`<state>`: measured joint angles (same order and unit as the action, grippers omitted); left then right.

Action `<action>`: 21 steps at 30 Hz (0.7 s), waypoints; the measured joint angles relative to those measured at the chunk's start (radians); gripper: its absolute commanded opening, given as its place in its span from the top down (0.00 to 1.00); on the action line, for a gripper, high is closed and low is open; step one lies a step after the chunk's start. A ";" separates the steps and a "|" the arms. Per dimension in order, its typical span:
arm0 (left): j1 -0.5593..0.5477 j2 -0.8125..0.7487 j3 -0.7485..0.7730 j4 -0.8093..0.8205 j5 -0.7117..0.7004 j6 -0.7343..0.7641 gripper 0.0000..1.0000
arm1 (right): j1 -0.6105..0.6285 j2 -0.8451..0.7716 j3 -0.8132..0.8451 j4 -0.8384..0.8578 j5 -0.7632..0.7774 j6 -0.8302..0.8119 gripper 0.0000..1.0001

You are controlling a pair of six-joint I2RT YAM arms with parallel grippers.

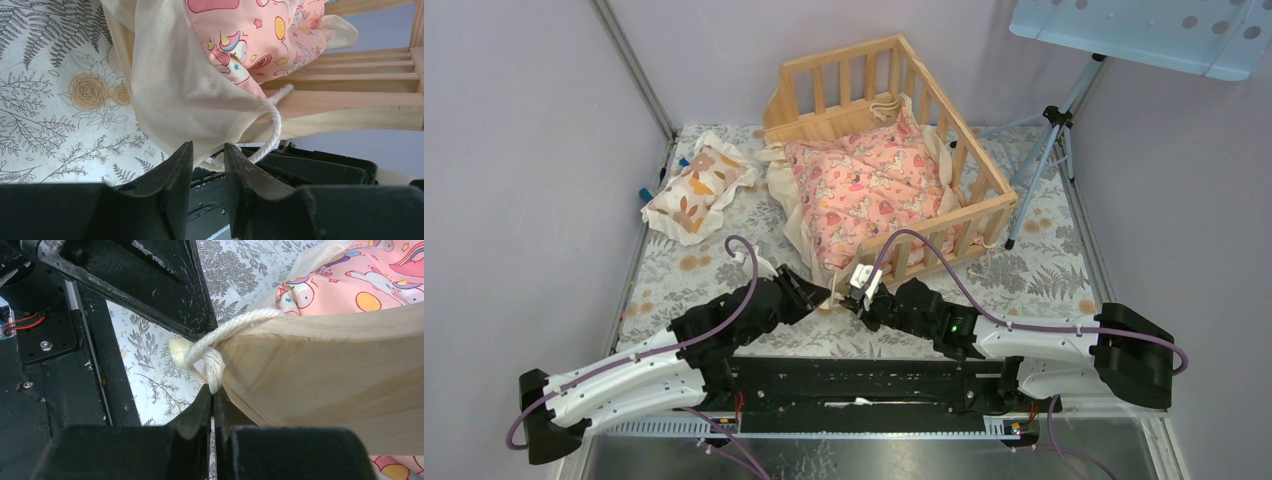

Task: Set up the pet bed
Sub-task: Tie the ropes to the bed frame.

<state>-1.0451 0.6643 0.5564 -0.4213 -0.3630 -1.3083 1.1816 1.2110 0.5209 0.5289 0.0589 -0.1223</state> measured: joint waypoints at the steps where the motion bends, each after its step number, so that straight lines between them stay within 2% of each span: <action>1: 0.000 -0.004 -0.003 0.005 0.000 -0.004 0.67 | 0.000 0.000 0.000 0.000 0.000 0.000 0.99; 10: 0.000 -0.023 -0.009 0.012 -0.001 -0.011 0.64 | 0.000 0.023 0.003 0.002 0.000 0.000 0.99; 21: 0.000 -0.118 0.037 -0.061 -0.042 -0.033 0.72 | 0.000 0.032 0.020 0.008 0.000 0.000 0.99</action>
<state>-1.0451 0.5465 0.5934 -0.4828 -0.4049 -1.3415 1.1816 1.2427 0.5411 0.5373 0.0586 -0.1223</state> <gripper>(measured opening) 0.301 0.026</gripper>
